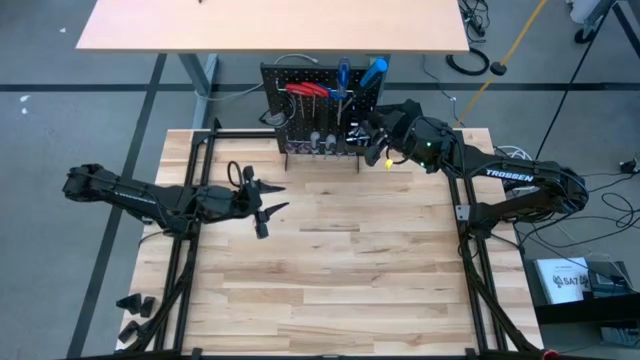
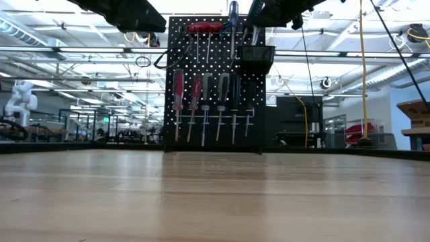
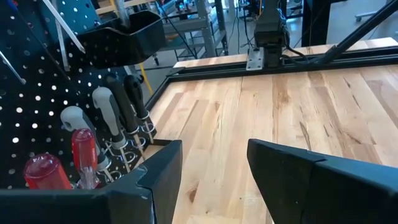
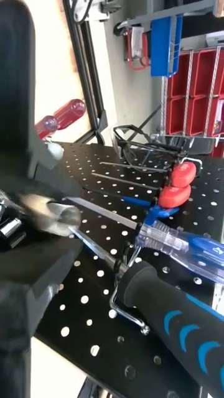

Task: Hang tools onto peg board
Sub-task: Put the extension bar into the black bin on the peg board, then return to Home Position

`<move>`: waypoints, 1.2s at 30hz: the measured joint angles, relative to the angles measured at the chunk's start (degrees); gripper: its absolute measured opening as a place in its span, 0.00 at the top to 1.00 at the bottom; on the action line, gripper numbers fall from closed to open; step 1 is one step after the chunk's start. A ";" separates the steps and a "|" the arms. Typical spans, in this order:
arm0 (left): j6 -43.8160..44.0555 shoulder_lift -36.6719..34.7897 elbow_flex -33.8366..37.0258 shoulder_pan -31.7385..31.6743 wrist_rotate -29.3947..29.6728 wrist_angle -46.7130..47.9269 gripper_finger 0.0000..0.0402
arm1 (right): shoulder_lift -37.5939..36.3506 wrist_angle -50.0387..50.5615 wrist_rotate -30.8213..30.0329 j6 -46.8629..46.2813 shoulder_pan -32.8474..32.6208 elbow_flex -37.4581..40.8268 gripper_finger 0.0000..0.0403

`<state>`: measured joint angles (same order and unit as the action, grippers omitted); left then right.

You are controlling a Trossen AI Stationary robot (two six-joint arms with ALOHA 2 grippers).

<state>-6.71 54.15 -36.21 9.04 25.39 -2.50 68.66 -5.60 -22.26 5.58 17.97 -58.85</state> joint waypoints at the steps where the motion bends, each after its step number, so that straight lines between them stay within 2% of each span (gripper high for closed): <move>1: 0.02 0.00 0.00 0.00 0.00 0.00 0.53 | 0.00 -0.01 -0.02 0.00 0.01 0.00 0.70; 6: 0.03 0.00 0.00 0.00 -0.02 0.02 0.53 | 0.00 -0.01 -0.04 0.00 0.01 0.00 0.54; 12: 0.16 0.00 0.00 0.00 -0.04 0.02 0.53 | 0.00 0.25 -0.04 -0.02 0.01 0.00 0.45; 23: 0.39 0.00 0.00 0.00 -0.09 -0.43 0.53 | 0.00 3.51 0.50 -0.02 -0.06 0.00 0.44; 32: 0.39 -0.42 0.00 0.00 -0.11 -1.37 0.53 | -1.65 10.77 14.30 -5.20 -0.37 0.04 0.44; 36: 0.43 -3.46 0.00 0.14 0.08 0.39 0.53 | -6.36 17.32 15.13 -6.40 -1.67 0.04 0.44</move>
<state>-6.29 50.69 -36.21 9.17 25.47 -2.11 62.30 11.72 -7.14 -0.81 16.30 -58.81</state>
